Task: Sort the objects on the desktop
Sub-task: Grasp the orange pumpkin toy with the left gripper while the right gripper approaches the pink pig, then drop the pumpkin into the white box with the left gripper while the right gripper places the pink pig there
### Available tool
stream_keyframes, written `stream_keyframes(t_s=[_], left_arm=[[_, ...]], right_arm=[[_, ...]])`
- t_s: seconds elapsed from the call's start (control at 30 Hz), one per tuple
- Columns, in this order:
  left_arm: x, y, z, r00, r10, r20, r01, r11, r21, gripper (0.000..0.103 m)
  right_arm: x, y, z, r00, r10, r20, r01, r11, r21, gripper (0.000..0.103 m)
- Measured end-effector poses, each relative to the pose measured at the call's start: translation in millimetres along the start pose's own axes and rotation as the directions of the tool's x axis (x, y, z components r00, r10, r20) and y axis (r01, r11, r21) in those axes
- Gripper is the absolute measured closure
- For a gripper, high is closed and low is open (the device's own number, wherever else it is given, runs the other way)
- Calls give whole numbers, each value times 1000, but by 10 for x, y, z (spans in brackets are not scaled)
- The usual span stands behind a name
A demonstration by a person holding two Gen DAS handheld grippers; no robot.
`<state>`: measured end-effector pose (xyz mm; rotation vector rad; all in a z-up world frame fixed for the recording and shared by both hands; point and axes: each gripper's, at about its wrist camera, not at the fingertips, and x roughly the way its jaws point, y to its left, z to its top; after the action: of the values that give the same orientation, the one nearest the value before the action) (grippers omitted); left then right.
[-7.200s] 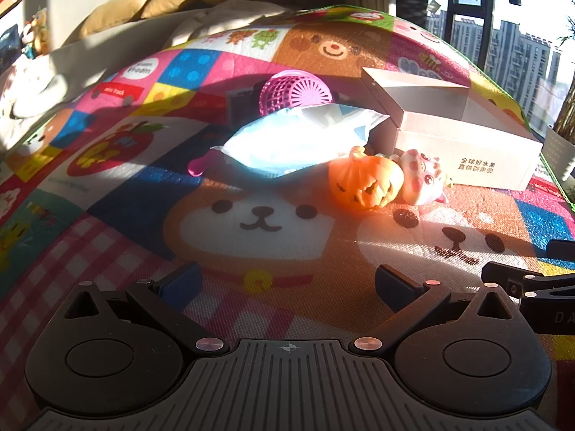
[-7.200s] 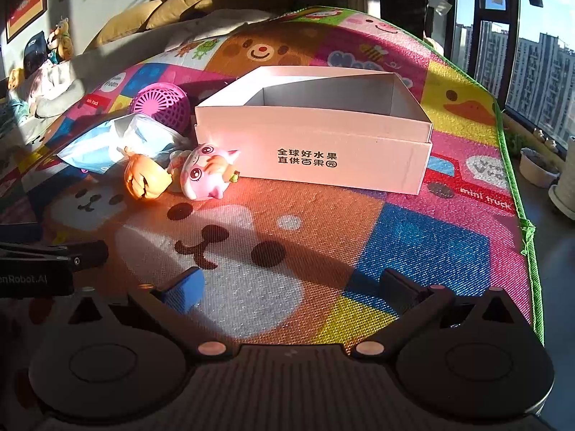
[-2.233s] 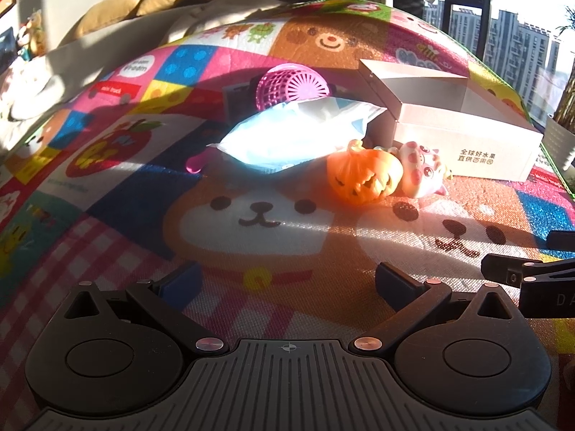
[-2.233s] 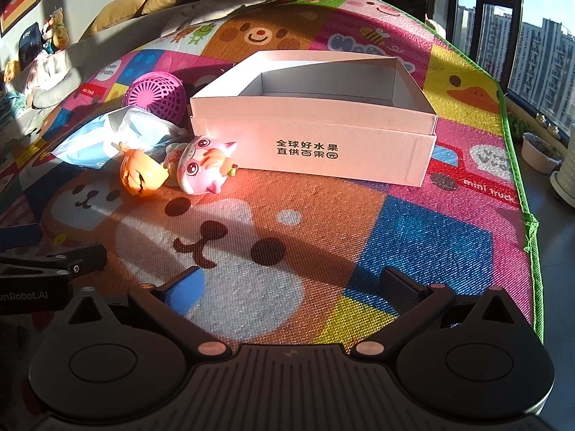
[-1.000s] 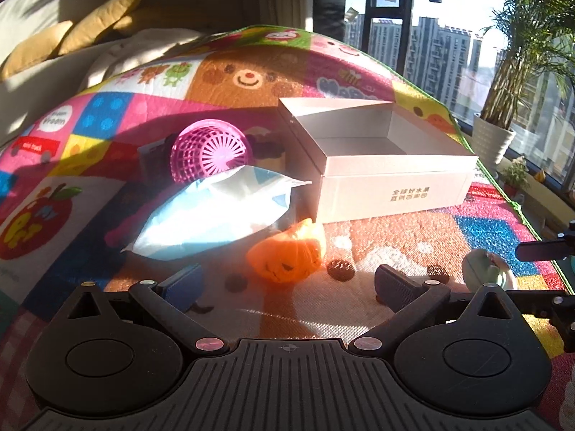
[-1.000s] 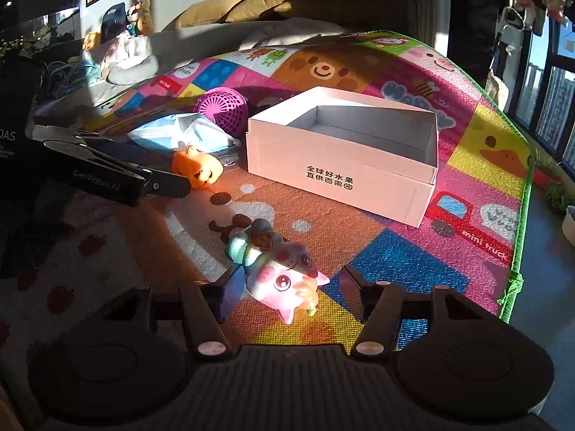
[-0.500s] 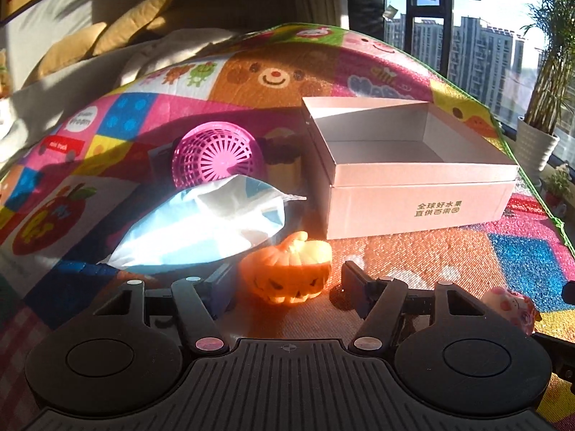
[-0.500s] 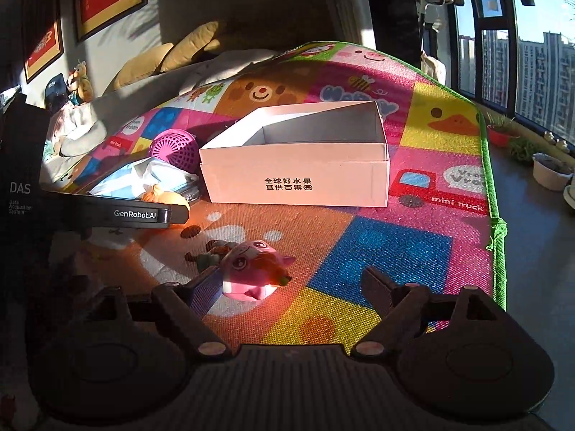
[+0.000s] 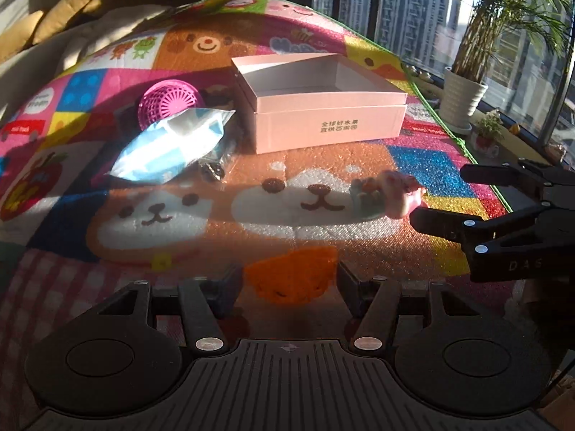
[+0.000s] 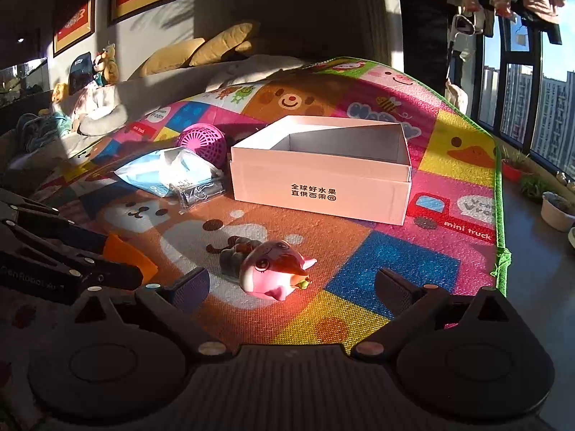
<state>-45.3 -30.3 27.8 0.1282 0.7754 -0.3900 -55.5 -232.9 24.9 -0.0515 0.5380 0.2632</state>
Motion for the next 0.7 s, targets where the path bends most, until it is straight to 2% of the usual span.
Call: stream_keyframes(t_s=[0.1,0.2,0.27,0.37,0.43,0.5,0.7], left_arm=[[-23,-84,-124,1000,-5,-17,6,999,40,37],[23,-89,-187,999,3,-34,-1,999,38,14],[25,-62,-208,999,22,-33,-21,999,36,8],[-15,-22,-211,993,113,13,-114,992,57,5],[-36,4,-217,978,200,52,-204,976,80,2],[-54,46,-219,970,233,66,-238,967,85,2],[-137,223,-258,993,105,45,-105,994,-5,0]], right_arm=[[8,33,9,1000,0,-9,0,1000,-23,4],[6,51,14,1000,-6,-19,5,999,-39,3],[0,56,13,1000,-13,-24,12,998,-56,3],[-12,59,18,999,-27,-27,25,995,-93,2],[-26,64,28,999,-33,-25,29,992,-125,2],[-28,75,49,999,-27,-26,22,987,-156,1],[161,130,151,998,27,-51,-37,978,-207,0]])
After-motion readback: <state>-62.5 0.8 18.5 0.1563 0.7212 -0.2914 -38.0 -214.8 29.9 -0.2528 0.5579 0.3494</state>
